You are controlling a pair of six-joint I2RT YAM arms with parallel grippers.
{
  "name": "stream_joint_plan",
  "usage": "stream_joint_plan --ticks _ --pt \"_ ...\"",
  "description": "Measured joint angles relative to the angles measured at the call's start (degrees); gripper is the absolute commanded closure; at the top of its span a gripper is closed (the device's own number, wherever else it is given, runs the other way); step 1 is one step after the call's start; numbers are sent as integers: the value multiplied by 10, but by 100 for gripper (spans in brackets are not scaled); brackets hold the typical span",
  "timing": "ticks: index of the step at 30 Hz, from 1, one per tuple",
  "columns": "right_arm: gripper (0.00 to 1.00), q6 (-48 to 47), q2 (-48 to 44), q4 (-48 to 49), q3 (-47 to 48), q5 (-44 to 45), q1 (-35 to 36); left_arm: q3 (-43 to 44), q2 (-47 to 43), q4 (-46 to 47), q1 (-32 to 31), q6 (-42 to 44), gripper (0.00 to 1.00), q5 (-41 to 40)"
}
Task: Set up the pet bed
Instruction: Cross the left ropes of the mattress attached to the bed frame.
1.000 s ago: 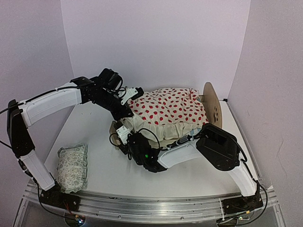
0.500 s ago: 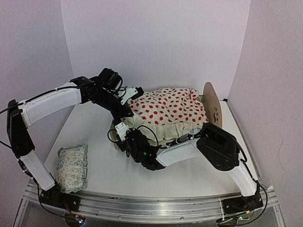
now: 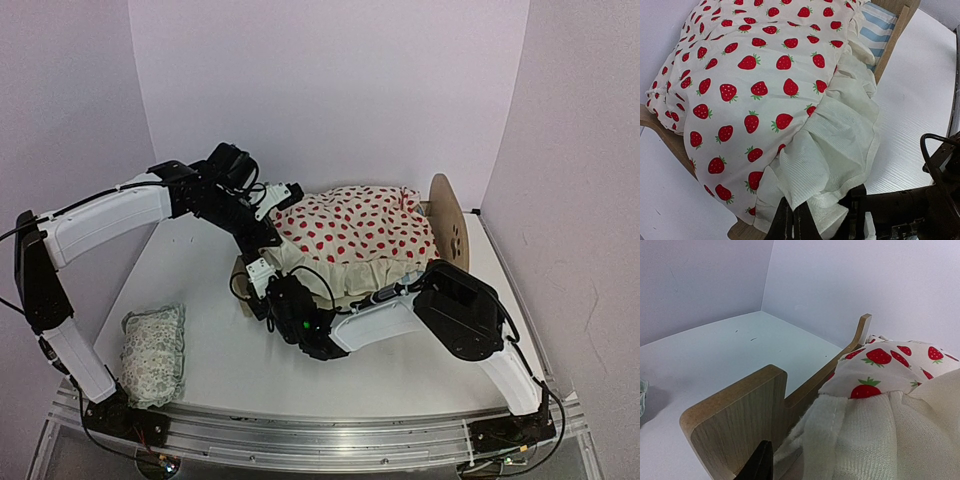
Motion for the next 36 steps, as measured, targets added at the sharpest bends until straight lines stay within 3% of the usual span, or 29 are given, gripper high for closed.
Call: stream_joint_plan --ticks 9,15,27,36 --pt "77 15 3 -4 0 -1 -1 5 0 -1 0 0 100 0" --pt "86 18 4 -8 0 -3 -1 7 0 -1 0 0 100 0" --pt "81 25 11 -11 12 -9 -1 7 0 -5 0 0 100 1" --pt "99 24 11 -12 19 -11 -1 7 0 -5 0 -1 100 1"
